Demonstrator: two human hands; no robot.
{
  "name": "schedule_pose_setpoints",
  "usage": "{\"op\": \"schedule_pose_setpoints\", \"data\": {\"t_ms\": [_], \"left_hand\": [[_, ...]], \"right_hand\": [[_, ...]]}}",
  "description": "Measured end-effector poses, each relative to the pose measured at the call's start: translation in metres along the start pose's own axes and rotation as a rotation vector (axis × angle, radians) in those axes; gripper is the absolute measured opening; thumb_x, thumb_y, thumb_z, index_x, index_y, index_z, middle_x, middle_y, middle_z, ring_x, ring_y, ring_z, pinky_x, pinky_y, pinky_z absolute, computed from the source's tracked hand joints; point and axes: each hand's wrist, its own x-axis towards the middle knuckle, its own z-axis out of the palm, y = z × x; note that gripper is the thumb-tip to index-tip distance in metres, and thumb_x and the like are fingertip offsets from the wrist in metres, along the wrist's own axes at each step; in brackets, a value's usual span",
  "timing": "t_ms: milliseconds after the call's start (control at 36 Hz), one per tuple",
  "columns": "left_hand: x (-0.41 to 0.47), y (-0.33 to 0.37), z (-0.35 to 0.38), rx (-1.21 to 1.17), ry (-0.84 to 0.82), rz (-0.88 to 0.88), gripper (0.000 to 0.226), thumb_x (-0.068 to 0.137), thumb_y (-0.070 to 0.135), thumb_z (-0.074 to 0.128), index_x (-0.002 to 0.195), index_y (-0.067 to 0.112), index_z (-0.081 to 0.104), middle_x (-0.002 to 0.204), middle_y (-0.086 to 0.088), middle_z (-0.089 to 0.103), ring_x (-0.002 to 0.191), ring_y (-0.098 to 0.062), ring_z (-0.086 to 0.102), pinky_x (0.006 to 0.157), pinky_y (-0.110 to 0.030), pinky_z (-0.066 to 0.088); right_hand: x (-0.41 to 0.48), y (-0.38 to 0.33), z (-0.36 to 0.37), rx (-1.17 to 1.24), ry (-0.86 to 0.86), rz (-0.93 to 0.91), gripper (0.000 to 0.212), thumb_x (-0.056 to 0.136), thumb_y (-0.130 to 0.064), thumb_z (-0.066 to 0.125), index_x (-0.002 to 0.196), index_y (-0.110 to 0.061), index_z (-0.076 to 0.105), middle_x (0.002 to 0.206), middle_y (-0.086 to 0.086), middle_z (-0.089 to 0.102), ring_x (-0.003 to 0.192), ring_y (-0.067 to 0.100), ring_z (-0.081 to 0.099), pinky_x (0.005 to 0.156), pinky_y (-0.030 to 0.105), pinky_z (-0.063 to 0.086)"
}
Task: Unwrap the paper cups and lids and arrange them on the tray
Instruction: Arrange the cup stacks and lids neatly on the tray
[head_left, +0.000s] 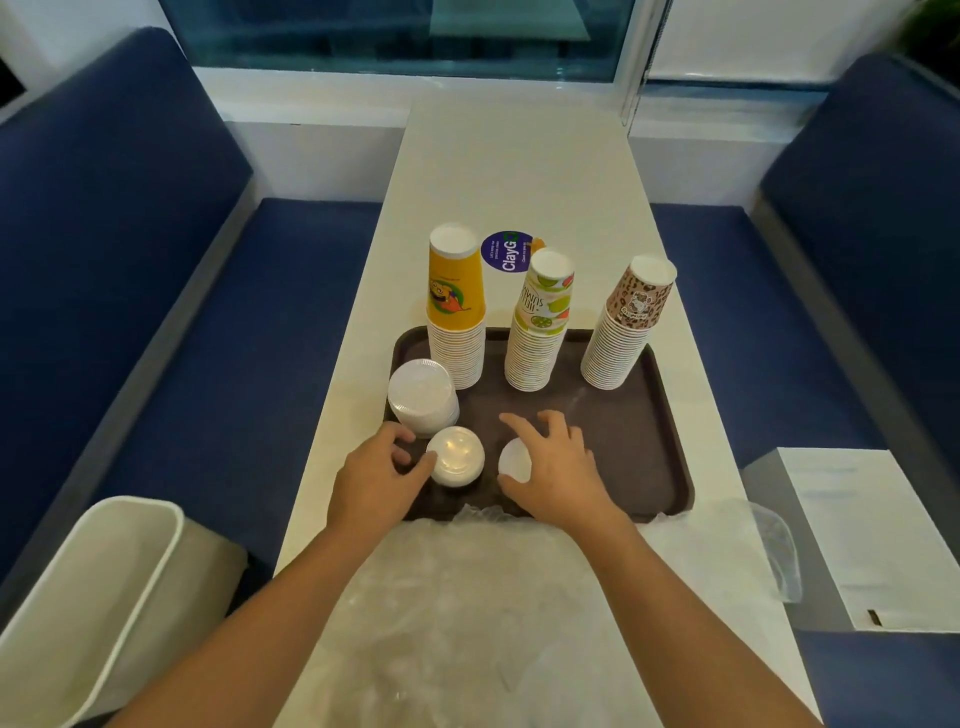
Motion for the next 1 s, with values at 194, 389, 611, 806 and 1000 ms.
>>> {"op": "schedule_pose_setpoints", "data": {"t_ms": [194,389,611,806,1000], "left_hand": [[-0.007,0.006,0.007,0.240,0.046,0.167,0.048,0.095,0.053,0.067,0.137,0.034,0.054,0.129,0.003,0.058,0.110,-0.022,0.065,0.095,-0.036,0.059],[-0.003,0.009,0.015,0.237,0.025,0.194,0.039,0.100,0.048,0.063,0.137,0.039,0.056,0.135,0.001,0.059,0.112,-0.022,0.064,0.094,-0.033,0.058],[-0.004,0.015,0.025,0.141,-0.039,0.220,0.032,0.099,0.040,0.067,0.131,0.037,0.061,0.129,0.004,0.064,0.109,-0.021,0.064,0.096,-0.037,0.059],[-0.004,0.022,0.032,0.081,-0.120,0.213,0.029,0.097,0.039,0.070,0.126,0.039,0.066,0.125,0.007,0.066,0.101,-0.018,0.066,0.095,-0.035,0.059],[-0.005,0.030,0.038,0.009,-0.217,0.230,0.028,0.097,0.032,0.072,0.124,0.039,0.069,0.116,0.008,0.070,0.088,-0.009,0.067,0.084,-0.024,0.056]], "right_hand": [[-0.008,0.014,0.011,0.143,0.100,-0.002,0.071,0.084,-0.054,0.072,0.145,-0.044,0.035,0.151,-0.005,0.032,0.136,0.028,0.036,0.109,0.053,0.044],[-0.014,0.028,0.022,0.201,0.149,-0.001,0.033,0.093,-0.032,0.073,0.124,-0.031,0.060,0.138,-0.004,0.040,0.127,0.023,0.045,0.098,0.031,0.050],[-0.008,0.036,0.018,0.300,0.213,0.096,0.028,0.096,-0.031,0.072,0.124,-0.026,0.068,0.139,0.000,0.046,0.125,0.024,0.050,0.107,0.039,0.051],[0.008,0.044,0.017,0.356,0.275,0.154,0.033,0.099,-0.029,0.068,0.131,-0.022,0.069,0.145,0.002,0.044,0.129,0.024,0.050,0.111,0.038,0.046],[0.028,0.040,0.017,0.286,0.240,0.038,0.034,0.104,-0.028,0.060,0.137,-0.022,0.066,0.143,0.006,0.042,0.129,0.028,0.046,0.110,0.039,0.045]]}}
